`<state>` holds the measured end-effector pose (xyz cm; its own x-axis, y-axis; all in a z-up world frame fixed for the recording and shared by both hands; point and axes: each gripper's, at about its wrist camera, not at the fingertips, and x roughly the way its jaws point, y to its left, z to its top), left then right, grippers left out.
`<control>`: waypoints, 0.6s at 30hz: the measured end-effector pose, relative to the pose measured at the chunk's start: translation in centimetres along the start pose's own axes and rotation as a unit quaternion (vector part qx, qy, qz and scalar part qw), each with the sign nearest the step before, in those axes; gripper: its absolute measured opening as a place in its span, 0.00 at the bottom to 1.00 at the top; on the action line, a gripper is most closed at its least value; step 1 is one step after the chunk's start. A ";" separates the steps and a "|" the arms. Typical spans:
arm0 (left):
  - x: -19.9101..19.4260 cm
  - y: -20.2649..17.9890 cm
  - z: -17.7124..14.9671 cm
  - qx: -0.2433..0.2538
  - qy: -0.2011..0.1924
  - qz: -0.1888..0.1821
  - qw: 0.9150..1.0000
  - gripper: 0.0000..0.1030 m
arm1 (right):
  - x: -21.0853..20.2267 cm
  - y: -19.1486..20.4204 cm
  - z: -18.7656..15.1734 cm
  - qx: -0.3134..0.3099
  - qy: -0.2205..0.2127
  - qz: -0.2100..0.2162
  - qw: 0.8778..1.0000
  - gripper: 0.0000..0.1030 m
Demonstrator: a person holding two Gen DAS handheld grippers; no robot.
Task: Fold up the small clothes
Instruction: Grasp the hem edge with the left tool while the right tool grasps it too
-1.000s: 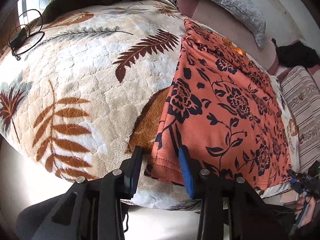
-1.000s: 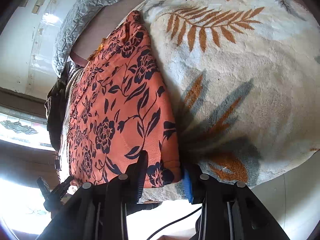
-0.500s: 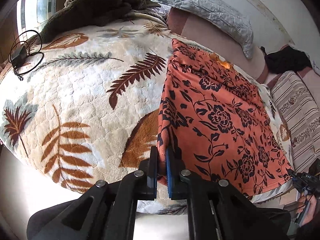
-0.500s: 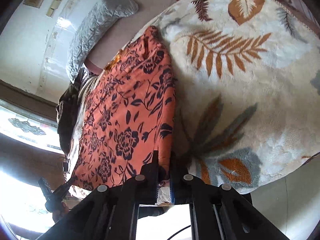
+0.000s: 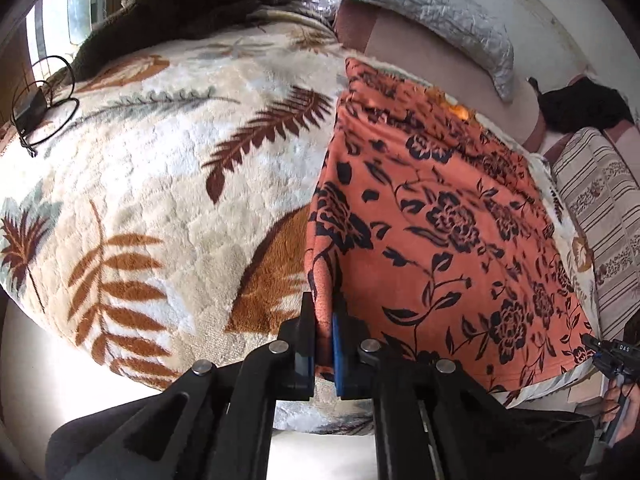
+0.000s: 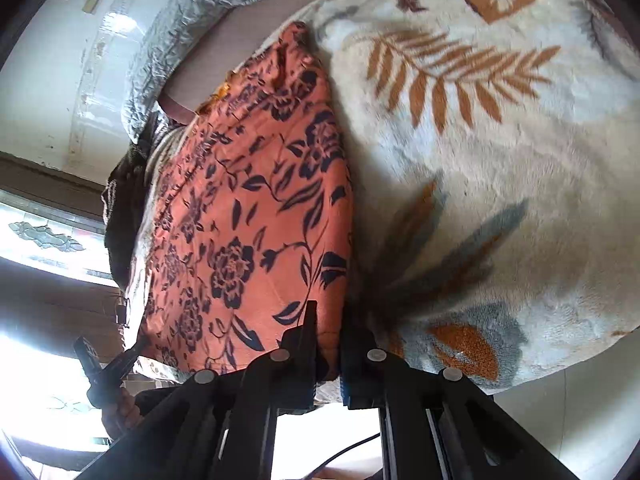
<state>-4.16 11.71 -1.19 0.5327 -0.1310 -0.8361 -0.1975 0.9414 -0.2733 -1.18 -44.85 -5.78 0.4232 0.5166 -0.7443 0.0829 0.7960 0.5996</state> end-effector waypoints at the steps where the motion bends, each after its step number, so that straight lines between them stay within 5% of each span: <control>1: -0.2 0.2 0.2 -0.004 -0.003 -0.002 1.000 0.07 | -0.5 0.2 0.2 -0.004 -0.004 0.005 1.000 0.08; 6: 3.7 1.0 -0.9 -0.018 0.050 0.018 0.998 0.13 | 2.9 -2.7 0.2 0.036 0.058 0.003 0.998 0.12; 9: 3.2 0.7 -0.9 -0.018 0.039 0.000 0.999 0.32 | 3.2 -3.3 0.2 0.048 0.059 0.024 0.997 0.14; 10: 3.3 0.5 -0.9 -0.013 0.041 0.007 0.999 0.31 | 3.3 -3.3 0.2 0.041 0.061 0.022 0.997 0.14; 11: 3.3 0.1 -0.8 0.000 0.042 0.019 0.999 0.08 | 3.4 -3.1 0.2 0.031 0.067 0.018 0.997 0.14; 14: 3.0 -0.1 -0.5 0.008 0.039 0.020 0.999 0.06 | 3.3 -2.2 0.4 0.004 0.070 -0.002 0.998 0.08; 18: 0.8 0.5 -0.2 -0.006 0.007 0.009 1.000 0.06 | 0.2 -0.7 0.9 -0.010 0.027 0.037 0.999 0.08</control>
<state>-4.02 12.00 -2.09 0.5174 -0.1194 -0.8474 -0.2156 0.9401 -0.2641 -0.30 -45.54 -6.09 0.3787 0.5904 -0.7128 0.0347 0.7605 0.6484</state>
